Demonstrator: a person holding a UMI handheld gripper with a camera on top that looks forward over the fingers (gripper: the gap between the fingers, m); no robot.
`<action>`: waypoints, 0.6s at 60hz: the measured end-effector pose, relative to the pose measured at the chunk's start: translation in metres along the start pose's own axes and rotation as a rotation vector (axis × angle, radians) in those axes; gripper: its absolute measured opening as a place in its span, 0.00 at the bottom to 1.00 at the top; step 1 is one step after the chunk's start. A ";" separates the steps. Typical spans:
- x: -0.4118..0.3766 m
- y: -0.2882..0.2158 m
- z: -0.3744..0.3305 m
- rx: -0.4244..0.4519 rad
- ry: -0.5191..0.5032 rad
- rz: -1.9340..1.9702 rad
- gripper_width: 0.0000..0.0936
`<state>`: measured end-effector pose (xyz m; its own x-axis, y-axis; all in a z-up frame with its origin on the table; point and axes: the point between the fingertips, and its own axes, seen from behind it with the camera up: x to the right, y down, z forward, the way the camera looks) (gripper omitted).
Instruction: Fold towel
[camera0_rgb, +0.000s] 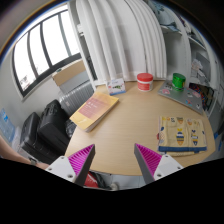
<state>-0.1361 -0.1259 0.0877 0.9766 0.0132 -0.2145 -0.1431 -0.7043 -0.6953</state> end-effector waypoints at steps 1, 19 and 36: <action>0.007 -0.001 0.000 -0.002 0.014 0.001 0.88; 0.164 -0.010 0.046 0.109 0.297 -0.011 0.83; 0.205 0.016 0.067 0.124 0.299 -0.047 0.42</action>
<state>0.0515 -0.0870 -0.0134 0.9838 -0.1783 0.0183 -0.0970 -0.6156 -0.7820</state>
